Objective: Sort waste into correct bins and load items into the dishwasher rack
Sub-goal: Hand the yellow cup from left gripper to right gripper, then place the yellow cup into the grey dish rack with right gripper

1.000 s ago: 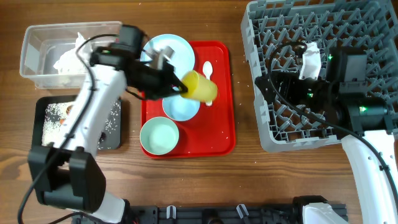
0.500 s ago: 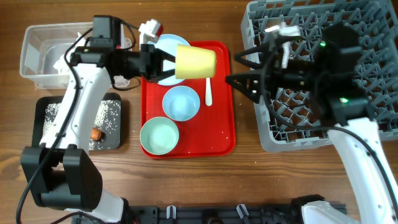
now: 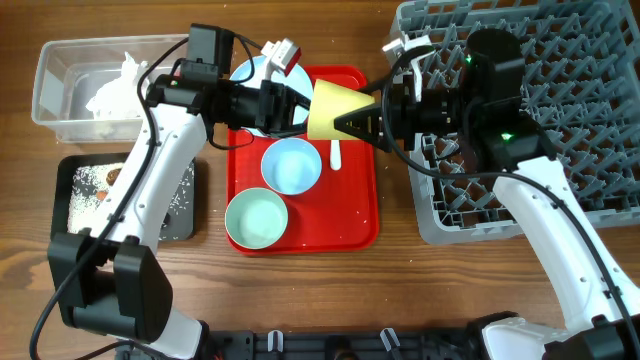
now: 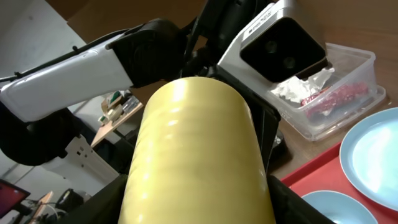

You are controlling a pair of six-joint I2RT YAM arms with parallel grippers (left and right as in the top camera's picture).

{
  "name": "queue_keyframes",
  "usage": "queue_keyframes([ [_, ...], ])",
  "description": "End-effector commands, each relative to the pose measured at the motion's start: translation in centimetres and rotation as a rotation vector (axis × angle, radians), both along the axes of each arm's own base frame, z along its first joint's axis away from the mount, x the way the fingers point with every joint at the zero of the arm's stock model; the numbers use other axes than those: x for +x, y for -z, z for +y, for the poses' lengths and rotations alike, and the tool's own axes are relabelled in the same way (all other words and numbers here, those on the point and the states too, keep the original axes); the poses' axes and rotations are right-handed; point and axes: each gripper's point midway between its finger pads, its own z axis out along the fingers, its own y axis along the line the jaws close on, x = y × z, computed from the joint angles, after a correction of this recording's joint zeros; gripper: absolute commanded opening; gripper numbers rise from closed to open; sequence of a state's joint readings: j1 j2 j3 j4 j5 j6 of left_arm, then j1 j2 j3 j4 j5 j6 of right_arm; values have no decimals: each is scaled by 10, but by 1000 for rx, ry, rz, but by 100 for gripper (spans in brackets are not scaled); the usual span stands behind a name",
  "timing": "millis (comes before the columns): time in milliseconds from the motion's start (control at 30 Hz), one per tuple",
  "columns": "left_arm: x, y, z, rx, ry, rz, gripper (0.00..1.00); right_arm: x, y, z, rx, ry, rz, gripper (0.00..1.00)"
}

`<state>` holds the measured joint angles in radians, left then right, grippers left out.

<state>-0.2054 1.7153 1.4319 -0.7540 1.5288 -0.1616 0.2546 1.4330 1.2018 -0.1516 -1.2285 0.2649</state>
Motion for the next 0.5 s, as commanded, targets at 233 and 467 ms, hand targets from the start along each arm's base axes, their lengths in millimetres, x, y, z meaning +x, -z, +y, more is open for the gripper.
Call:
queue_keyframes([
  [233, 31, 48, 7, 326, -190, -85, 56, 31, 10, -75, -138, 398, 122, 61],
  [467, 48, 120, 59, 815, -387, -45, 56, -8, 28, -201, -646, 1043, 348, 66],
])
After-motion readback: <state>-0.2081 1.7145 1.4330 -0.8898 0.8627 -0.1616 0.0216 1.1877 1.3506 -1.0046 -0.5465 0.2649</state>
